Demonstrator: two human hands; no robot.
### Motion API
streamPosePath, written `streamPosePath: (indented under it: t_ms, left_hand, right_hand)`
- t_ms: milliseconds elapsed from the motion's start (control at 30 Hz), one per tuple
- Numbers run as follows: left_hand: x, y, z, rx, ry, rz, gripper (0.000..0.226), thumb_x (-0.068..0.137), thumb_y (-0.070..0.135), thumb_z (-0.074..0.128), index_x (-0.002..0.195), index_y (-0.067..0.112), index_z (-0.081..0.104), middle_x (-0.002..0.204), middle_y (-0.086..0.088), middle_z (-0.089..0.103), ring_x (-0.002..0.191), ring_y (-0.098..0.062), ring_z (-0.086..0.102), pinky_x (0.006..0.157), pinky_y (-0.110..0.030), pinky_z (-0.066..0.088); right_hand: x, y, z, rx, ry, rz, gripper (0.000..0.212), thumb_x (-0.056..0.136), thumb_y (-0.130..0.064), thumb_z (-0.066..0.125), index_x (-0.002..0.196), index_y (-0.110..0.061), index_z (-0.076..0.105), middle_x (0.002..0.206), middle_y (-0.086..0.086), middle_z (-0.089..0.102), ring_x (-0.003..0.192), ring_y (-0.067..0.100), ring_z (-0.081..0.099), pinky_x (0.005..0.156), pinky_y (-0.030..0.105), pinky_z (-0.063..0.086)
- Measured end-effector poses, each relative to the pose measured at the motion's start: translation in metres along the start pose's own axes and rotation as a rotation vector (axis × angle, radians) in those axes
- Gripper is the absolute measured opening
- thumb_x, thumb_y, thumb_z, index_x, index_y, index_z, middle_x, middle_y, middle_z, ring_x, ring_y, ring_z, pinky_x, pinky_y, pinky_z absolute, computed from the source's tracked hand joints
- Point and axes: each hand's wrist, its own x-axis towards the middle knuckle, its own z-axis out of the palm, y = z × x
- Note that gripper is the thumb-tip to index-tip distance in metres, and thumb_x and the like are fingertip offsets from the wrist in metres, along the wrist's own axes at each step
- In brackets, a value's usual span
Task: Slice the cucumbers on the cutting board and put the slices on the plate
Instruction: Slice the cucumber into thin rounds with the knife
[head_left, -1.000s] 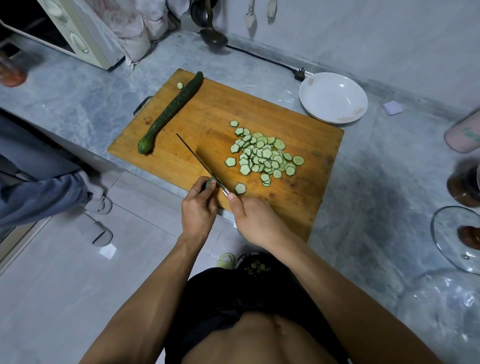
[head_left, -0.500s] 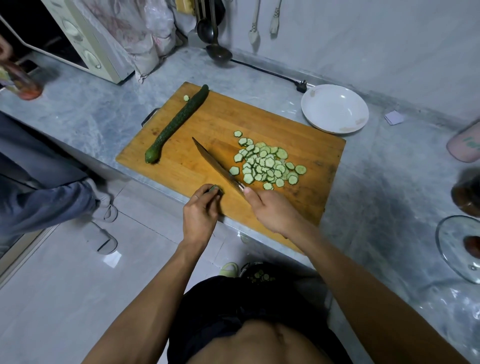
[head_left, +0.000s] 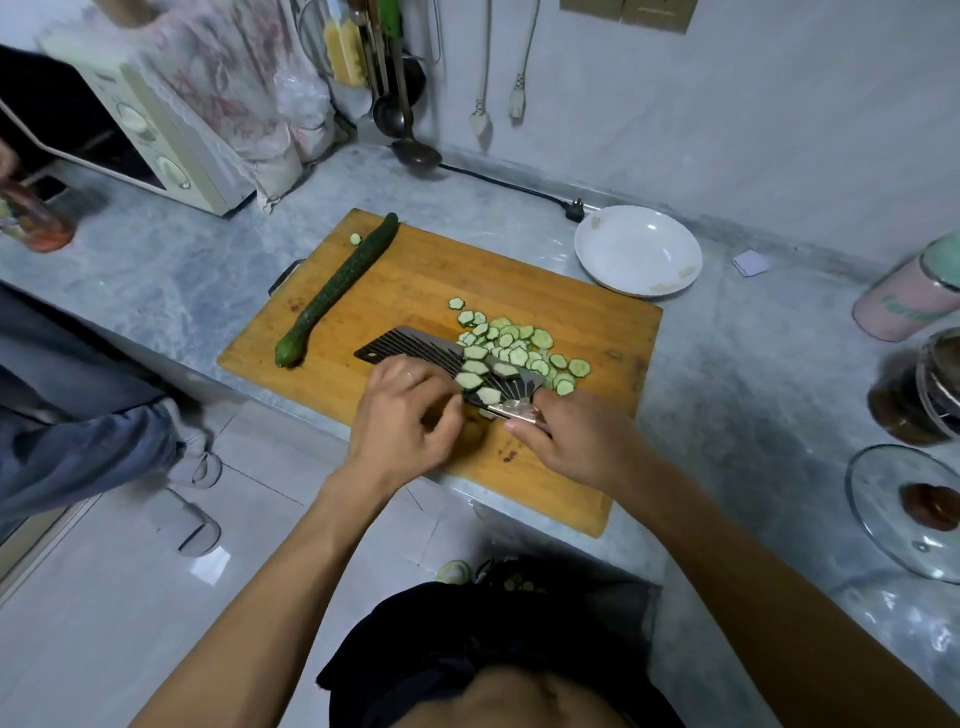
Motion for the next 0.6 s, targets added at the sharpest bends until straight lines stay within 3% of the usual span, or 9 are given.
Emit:
streamPosePath:
  t_ms: [100,233,333,467,534,600]
  left_hand:
    - [0.021,0.002,0.003,-0.026,-0.252,-0.097,0.027,0.087,0.036,0.055,0.094,0.016,0.072,0.096,0.0,0.066,0.092,-0.022,0.059,0.078,-0.037,0.049]
    - [0.054,-0.007,0.011,0.008,-0.489,-0.261,0.028,0.084,0.052,0.065,0.096,0.028,0.069,0.108,0.002,0.065,0.104,-0.019,0.056,0.086,-0.037,0.05]
    - [0.076,-0.012,0.018,0.062,-0.551,-0.345,0.016,0.086,0.043,0.071,0.089,0.027,0.069,0.112,-0.003,0.063,0.102,-0.025,0.06,0.082,-0.04,0.052]
    - [0.086,-0.014,0.019,0.067,-0.455,-0.465,0.004,0.088,0.033,0.072,0.09,0.029,0.071,0.11,-0.001,0.067,0.089,-0.017,0.059,0.073,-0.03,0.049]
    - [0.08,-0.013,0.014,-0.075,-0.447,-0.412,0.01,0.084,0.035,0.075,0.093,0.029,0.073,0.107,0.004,0.066,0.09,-0.012,0.059,0.078,-0.028,0.049]
    - [0.076,-0.011,0.01,-0.205,-0.562,-0.321,0.023,0.08,0.033,0.08,0.102,0.028,0.075,0.11,0.008,0.064,0.1,-0.009,0.059,0.09,-0.026,0.046]
  right_hand:
    - [-0.001,0.004,-0.001,-0.051,-0.019,0.001,0.049,0.099,-0.059,0.038,0.098,-0.013,0.056,0.081,0.001,0.061,0.07,0.021,0.06,0.057,0.032,0.043]
    - [-0.002,0.004,-0.004,-0.097,-0.031,-0.012,0.049,0.1,-0.058,0.037,0.1,-0.013,0.055,0.083,0.001,0.061,0.07,0.021,0.06,0.056,0.032,0.04]
    - [0.003,-0.002,-0.009,-0.088,-0.064,-0.018,0.045,0.101,-0.056,0.037,0.096,-0.015,0.053,0.071,-0.007,0.046,0.064,0.017,0.05,0.052,0.031,0.033]
    - [0.006,-0.005,-0.008,-0.093,-0.068,-0.022,0.042,0.101,-0.056,0.036,0.09,-0.017,0.047,0.066,-0.008,0.041,0.059,0.014,0.047,0.048,0.029,0.031]
    - [0.005,-0.004,-0.008,-0.084,-0.06,-0.017,0.045,0.101,-0.056,0.036,0.095,-0.015,0.053,0.07,-0.008,0.043,0.062,0.014,0.047,0.051,0.03,0.035]
    - [0.004,-0.003,-0.009,-0.082,-0.053,-0.019,0.048,0.102,-0.056,0.036,0.101,-0.012,0.057,0.076,-0.005,0.047,0.065,0.015,0.048,0.056,0.03,0.037]
